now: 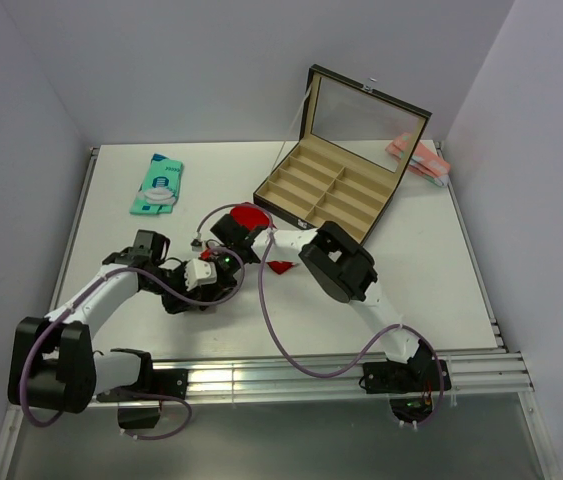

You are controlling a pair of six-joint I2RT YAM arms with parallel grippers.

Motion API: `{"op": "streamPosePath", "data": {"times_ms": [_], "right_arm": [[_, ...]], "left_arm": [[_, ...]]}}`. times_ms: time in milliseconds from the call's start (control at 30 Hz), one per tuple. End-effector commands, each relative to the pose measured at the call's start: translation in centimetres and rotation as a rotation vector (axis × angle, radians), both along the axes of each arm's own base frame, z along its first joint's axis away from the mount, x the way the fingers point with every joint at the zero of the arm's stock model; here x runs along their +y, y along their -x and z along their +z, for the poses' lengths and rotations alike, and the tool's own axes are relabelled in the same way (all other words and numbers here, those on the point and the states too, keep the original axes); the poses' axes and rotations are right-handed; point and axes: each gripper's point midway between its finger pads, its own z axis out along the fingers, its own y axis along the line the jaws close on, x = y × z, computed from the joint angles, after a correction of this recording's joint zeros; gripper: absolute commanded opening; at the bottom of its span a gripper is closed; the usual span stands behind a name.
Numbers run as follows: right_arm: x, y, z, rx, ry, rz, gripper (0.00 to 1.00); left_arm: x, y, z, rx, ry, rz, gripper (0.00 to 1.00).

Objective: Roll the socks
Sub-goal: Roll the sock at the center of the board.

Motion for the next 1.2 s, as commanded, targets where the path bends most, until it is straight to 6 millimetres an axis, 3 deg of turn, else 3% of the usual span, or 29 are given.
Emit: {"op": "streamPosePath", "data": {"times_ms": [0, 133, 267, 400, 467, 533, 600, 633, 667, 733, 800, 833, 900, 933, 967, 1167], "right_arm": [[0.2, -0.8, -1.5, -0.011, 0.021, -0.028, 0.15], [0.0, -0.7, -1.9, -0.01, 0.028, -0.036, 0.15], [-0.2, -0.7, -2.2, -0.018, 0.038, -0.052, 0.16], [-0.4, -1.1, -2.4, -0.04, 0.045, -0.094, 0.2], [-1.0, -1.0, -2.4, -0.052, 0.061, -0.122, 0.27], [-1.4, -1.3, -2.9, -0.08, 0.076, -0.165, 0.34], [-1.4, -1.7, -1.6, -0.114, 0.046, -0.203, 0.4], [-2.0, -1.7, -2.3, -0.135, 0.057, -0.235, 0.44], [-2.0, -1.9, -1.0, -0.16, 0.03, -0.256, 0.47], [-2.6, -2.5, -0.3, -0.207, 0.018, -0.325, 0.5], [-2.9, -3.0, 0.4, -0.238, -0.003, -0.37, 0.51], [-3.8, -2.5, -0.2, -0.238, 0.015, -0.386, 0.52], [-4.2, -3.4, 1.1, -0.291, -0.005, -0.448, 0.52], [-5.1, -3.0, 0.5, -0.301, 0.01, -0.462, 0.52], [-5.2, -3.2, 1.9, -0.33, -0.02, -0.483, 0.52], [-7.3, -4.0, 4.1, -0.647, 0.009, -0.546, 0.52]], "left_arm": [[-0.4, -0.1, -0.1, 0.011, 0.016, -0.017, 0.49], [-0.6, -0.2, -0.7, 0.054, 0.022, 0.006, 0.42], [-0.6, -0.4, -1.4, 0.095, 0.017, 0.04, 0.19], [-0.5, -0.5, -1.6, 0.133, 0.015, 0.048, 0.05], [-0.3, -0.6, -1.7, 0.155, 0.011, 0.053, 0.0], [-0.2, -0.3, -2.0, 0.212, 0.008, 0.042, 0.0], [-0.1, -0.8, -2.3, 0.254, 0.016, 0.039, 0.0], [0.0, -0.2, -2.3, 0.297, 0.015, 0.034, 0.0], [0.3, -0.4, -2.4, 0.309, 0.02, 0.033, 0.0], [0.6, -0.8, -2.9, 0.357, 0.015, 0.045, 0.0], [0.8, -1.0, -3.3, 0.405, 0.015, 0.046, 0.0], [0.9, -1.1, -3.3, 0.419, 0.019, 0.048, 0.0], [1.2, -1.4, -3.6, 0.46, 0.021, 0.06, 0.0], [1.4, -1.5, -3.7, 0.473, 0.019, 0.067, 0.0], [1.5, -1.5, -3.8, 0.484, 0.018, 0.069, 0.0], [2.3, -1.6, -5.3, 0.57, -0.038, 0.093, 0.0]]}}
